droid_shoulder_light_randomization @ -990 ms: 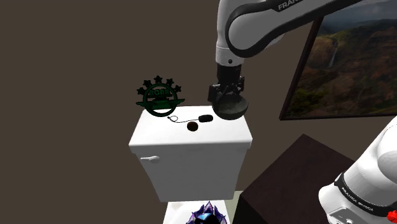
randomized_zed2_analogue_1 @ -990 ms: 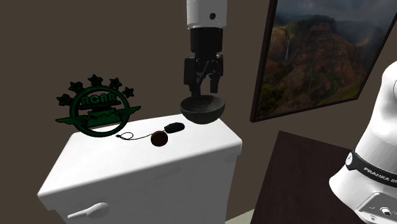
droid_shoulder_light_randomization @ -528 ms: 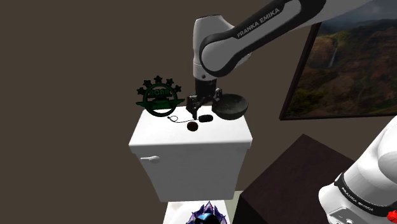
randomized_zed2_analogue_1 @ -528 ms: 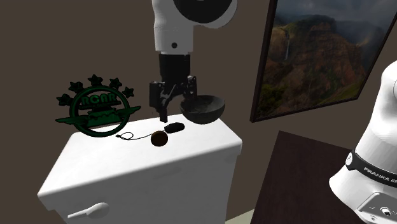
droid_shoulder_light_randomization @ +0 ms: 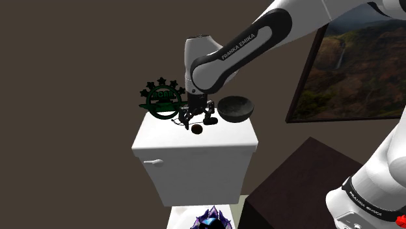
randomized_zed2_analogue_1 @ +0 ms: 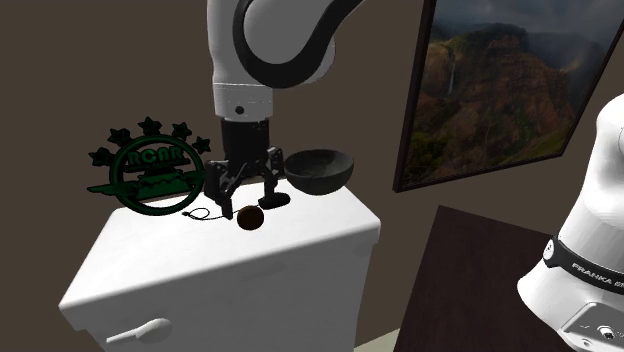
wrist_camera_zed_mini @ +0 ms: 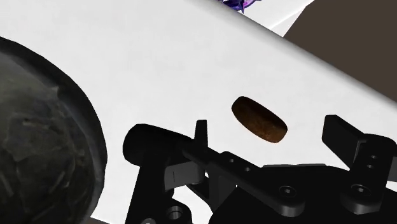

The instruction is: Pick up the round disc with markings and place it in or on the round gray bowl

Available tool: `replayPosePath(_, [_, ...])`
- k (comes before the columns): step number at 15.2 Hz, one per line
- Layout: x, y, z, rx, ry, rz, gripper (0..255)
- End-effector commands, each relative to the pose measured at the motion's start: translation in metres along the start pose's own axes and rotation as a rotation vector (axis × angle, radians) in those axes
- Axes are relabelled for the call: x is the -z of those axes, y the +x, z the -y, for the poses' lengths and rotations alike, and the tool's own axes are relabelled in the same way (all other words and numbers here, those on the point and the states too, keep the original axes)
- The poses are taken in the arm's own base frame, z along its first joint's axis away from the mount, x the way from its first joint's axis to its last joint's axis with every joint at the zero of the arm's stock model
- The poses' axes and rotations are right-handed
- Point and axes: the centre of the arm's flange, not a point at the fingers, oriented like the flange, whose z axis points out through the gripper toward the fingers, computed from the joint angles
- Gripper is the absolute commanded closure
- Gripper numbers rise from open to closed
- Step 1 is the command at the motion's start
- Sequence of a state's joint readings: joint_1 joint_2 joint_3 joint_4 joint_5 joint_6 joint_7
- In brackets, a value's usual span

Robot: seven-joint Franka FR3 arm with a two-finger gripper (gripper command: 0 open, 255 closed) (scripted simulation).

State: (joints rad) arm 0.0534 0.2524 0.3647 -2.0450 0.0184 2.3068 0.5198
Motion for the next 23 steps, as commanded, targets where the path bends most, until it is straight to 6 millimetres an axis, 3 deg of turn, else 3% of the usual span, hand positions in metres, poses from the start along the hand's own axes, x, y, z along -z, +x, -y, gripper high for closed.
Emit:
replayPosePath(1, [-0.012,0.000,0.000,-0.001,0.000,-0.001,0])
replayPosePath(4, [-0.025,-0.001,0.000,-0.001,0.001,-0.001,0])
replayPosePath(11, [-0.025,0.000,0.000,-0.001,0.000,-0.001,0])
replayPosePath(12, [-0.025,0.000,0.000,-0.001,0.000,-0.001,255])
replayPosePath(21, [-0.025,0.000,0.000,-0.001,0.000,-0.001,255])
replayPosePath(23, [-0.015,-0.001,0.001,-0.001,0.001,-0.001,255])
